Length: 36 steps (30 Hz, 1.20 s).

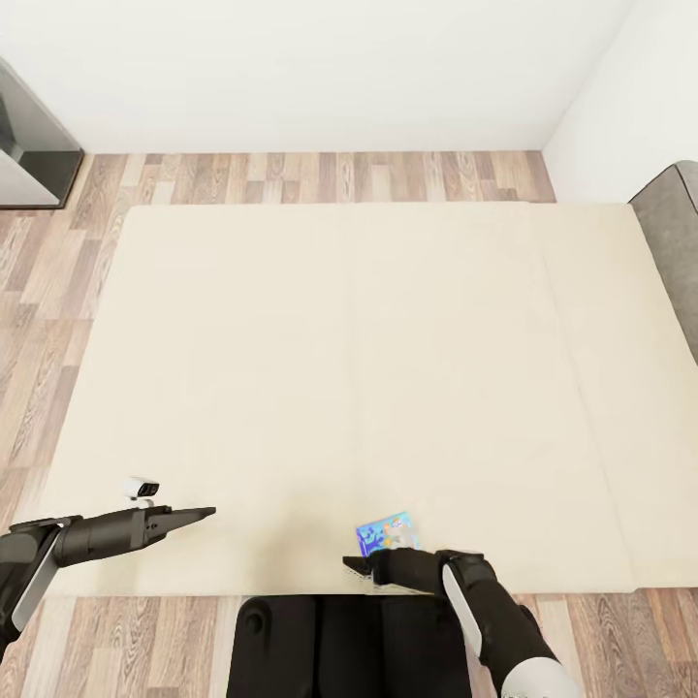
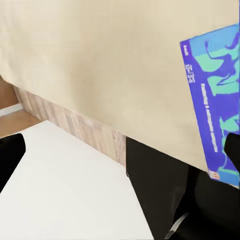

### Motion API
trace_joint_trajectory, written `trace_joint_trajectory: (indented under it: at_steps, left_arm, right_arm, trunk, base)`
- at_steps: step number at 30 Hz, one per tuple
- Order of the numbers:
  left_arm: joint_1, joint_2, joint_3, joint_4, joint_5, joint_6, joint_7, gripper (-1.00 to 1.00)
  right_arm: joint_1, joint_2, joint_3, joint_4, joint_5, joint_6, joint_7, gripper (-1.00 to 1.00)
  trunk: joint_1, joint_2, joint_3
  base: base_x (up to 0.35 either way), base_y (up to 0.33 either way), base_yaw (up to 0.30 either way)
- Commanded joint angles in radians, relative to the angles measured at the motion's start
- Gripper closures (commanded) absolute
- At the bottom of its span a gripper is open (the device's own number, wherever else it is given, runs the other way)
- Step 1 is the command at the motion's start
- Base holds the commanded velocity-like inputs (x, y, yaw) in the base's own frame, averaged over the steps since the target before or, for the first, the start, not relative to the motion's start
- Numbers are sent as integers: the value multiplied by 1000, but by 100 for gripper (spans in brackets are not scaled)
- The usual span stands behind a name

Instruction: Put all the toys in the child's room - the three board games (two on the bed and one on the table), the two jigsaw puzzles on the table, and the tennis ball on the table - inside the toy box on the table in the child's room.

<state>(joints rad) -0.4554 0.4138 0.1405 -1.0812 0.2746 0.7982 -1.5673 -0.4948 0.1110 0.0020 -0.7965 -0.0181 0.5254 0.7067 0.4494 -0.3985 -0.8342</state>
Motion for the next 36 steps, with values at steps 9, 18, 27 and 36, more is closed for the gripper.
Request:
trace_joint_trajectory:
  at_steps: [9,18,27,36]
  left_arm:
    - [0,0,-1,0,0,11,-4,-100]
    - [0,0,-1,0,1,12,-4,-100]
    - [0,0,-1,0,1,11,-4,-100]
    - [1,0,-1,-5,5,10,-4,-100]
  right_arm:
    - [4,-14,-8,-153,-6,81,109,-100]
    - [4,-42,-18,-275,-16,107,144,-100]
    - [4,-48,-114,-305,-13,144,144,-100]
    - [4,-50,-230,-300,-4,138,141,-100]
  trunk:
    - [1,-1,-1]
    - [1,-1,-1]
    - [1,-1,-1]
    - [1,-1,-1]
  base:
    - [0,0,0]
    - [0,0,0]
    - [0,0,0]
    - [0,0,0]
